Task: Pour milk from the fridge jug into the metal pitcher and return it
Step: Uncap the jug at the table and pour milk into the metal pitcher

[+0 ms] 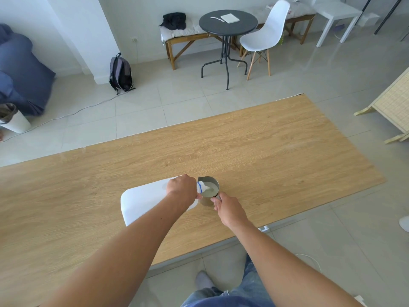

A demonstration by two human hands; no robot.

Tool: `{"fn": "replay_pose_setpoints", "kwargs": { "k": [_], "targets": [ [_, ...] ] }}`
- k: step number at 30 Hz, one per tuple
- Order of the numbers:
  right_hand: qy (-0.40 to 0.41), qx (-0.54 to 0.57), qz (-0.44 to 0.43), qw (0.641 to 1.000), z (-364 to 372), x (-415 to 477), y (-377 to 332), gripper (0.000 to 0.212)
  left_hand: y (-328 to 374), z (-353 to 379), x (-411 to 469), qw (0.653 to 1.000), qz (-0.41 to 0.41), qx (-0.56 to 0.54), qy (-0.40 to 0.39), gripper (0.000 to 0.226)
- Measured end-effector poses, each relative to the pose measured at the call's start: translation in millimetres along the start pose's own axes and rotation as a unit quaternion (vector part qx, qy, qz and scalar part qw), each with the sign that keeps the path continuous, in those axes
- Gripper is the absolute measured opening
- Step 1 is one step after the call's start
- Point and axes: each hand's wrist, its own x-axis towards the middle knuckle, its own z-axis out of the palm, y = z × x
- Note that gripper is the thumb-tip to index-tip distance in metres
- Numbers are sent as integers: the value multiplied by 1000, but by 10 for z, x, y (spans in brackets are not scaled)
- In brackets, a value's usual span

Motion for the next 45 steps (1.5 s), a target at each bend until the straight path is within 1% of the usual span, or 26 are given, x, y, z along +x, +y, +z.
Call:
{"fn": "replay_pose_setpoints", "kwargs": {
  "k": [11, 31, 37, 45],
  "targets": [
    [1, -10, -3, 1000, -10, 5, 0, 29, 13, -20, -1, 1000, 6, 13, 8, 64],
    [-8, 6, -7, 1000, -23, 1, 2, 27, 34, -69, -9, 1000, 5, 21, 2, 55],
    [-6, 3, -8, 1000, -30, -6, 3, 26, 37, -65, -5, 1000, 7, 24, 1, 56],
    [-7, 11, 5, 1000, -22, 5, 3, 33, 40, -51, 10, 1000, 8, 29, 4, 55]
  ]
}}
